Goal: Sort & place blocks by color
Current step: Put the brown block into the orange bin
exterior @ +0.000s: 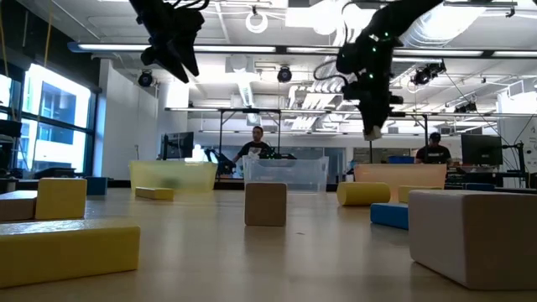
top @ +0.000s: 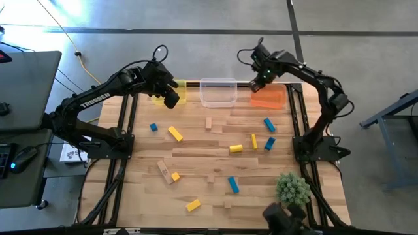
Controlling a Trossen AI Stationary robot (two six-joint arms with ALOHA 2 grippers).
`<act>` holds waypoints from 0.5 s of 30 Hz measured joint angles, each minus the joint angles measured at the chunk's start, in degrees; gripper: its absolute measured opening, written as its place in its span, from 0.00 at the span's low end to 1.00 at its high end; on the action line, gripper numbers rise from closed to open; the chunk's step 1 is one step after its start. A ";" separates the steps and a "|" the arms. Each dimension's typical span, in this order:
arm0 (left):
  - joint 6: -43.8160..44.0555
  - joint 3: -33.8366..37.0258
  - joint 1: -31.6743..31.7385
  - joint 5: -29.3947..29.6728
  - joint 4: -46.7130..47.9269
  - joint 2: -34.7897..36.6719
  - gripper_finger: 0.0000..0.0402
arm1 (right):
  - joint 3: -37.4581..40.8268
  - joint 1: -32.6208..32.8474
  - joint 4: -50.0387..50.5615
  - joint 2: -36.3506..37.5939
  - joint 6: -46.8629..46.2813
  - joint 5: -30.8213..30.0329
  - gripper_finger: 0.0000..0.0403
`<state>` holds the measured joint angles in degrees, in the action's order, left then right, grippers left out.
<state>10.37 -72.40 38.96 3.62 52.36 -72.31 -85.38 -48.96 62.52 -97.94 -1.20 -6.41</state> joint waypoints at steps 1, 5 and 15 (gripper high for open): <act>0.03 0.00 -0.01 0.00 0.00 0.00 0.50 | 0.02 -0.75 0.23 -0.42 0.09 0.82 0.26; 0.82 0.00 0.00 0.00 0.01 0.00 0.50 | 0.04 -2.80 0.35 -1.82 0.86 3.23 0.26; 2.98 0.00 -0.02 0.51 0.02 0.00 0.50 | 0.04 -4.33 2.63 -9.24 2.79 3.40 0.26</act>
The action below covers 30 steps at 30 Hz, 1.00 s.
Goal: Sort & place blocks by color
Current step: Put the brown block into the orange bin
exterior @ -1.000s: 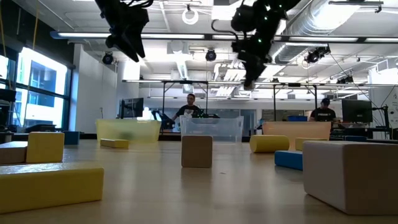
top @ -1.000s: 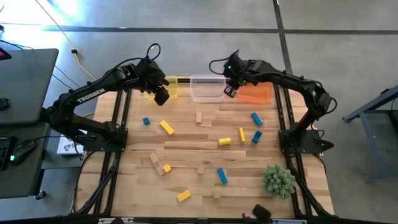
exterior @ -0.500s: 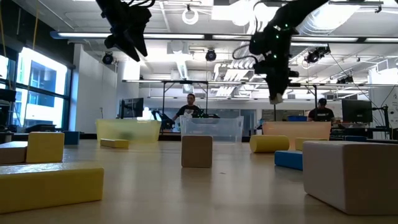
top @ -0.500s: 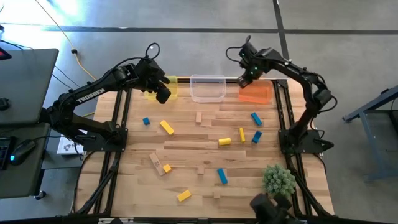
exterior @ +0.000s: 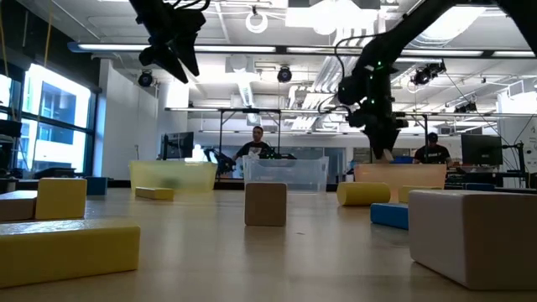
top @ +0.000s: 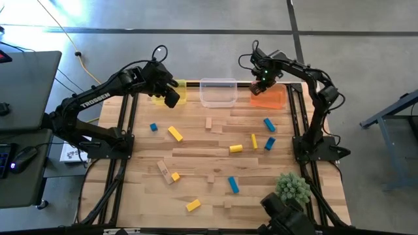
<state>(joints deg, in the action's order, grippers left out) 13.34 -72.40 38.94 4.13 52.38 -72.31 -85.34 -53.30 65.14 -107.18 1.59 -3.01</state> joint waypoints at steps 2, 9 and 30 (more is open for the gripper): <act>0.05 0.00 0.01 0.10 0.00 0.00 0.50 | 0.00 0.02 -0.09 -1.16 0.42 -0.18 0.26; 0.17 0.00 0.02 0.19 0.00 0.00 0.50 | 0.00 -0.35 -0.26 -5.36 1.79 -0.15 0.26; 0.15 0.00 0.02 0.26 0.04 0.00 0.50 | 0.02 -0.61 -1.62 -7.07 7.10 -0.61 0.32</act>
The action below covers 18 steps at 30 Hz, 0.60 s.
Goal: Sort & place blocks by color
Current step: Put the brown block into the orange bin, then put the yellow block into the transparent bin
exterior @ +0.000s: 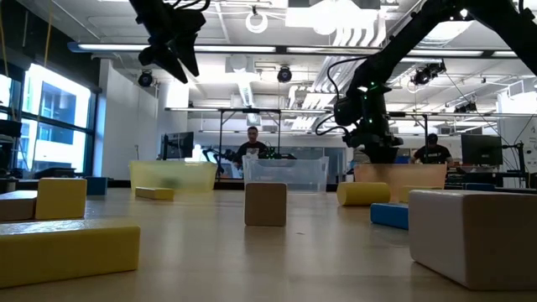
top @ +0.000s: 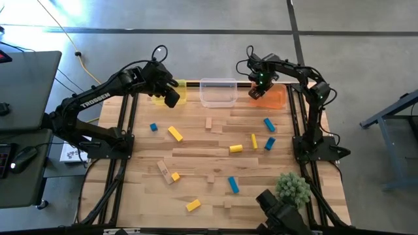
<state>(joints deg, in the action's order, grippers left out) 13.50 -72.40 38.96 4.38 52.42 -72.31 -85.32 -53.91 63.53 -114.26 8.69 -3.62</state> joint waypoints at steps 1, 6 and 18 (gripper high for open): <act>0.12 0.00 -0.02 0.39 0.00 0.00 0.50 | 0.00 0.00 0.02 0.00 0.48 0.00 0.32; 1.35 0.00 0.00 1.94 0.01 0.00 0.50 | 0.00 0.02 0.00 0.00 2.05 0.07 0.36; 1.48 0.00 0.00 1.92 0.11 0.00 0.50 | -1.18 0.04 2.08 0.02 2.27 -2.17 0.51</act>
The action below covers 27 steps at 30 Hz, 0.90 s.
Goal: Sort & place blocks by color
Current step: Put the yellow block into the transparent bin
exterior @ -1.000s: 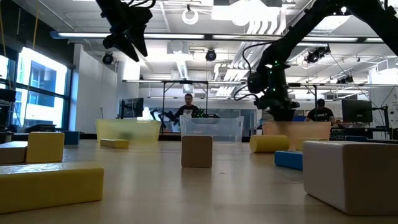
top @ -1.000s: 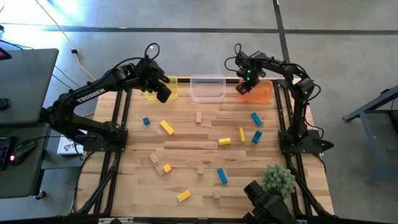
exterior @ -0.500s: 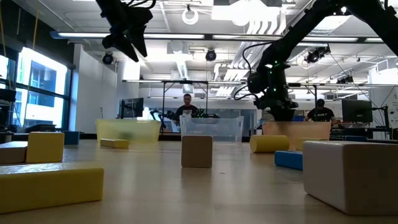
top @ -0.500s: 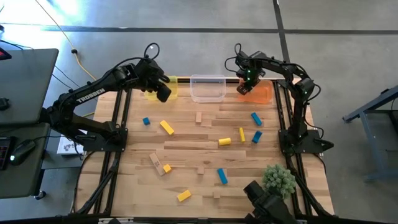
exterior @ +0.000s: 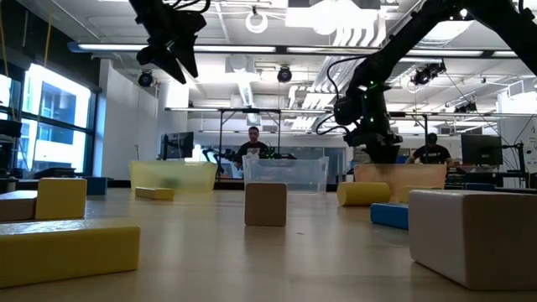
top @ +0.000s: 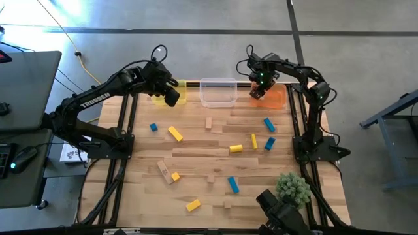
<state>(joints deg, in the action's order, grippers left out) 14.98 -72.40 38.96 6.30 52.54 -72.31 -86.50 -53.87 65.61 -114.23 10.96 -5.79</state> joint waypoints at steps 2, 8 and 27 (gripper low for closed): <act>-0.05 0.00 0.00 -1.18 0.39 0.00 0.50 | -1.37 0.00 1.65 0.02 -0.39 0.03 0.51; 0.81 0.02 -0.38 -5.57 1.46 0.00 0.50 | -8.14 0.00 6.87 0.06 -1.56 0.23 0.51; -19.66 7.61 -7.58 -5.68 -0.03 -3.20 0.50 | -34.43 0.02 15.46 0.11 0.62 1.53 0.51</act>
<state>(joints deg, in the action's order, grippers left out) -4.68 -64.79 31.38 0.62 52.51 -75.51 -120.92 -53.85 81.07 -114.13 11.57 -4.26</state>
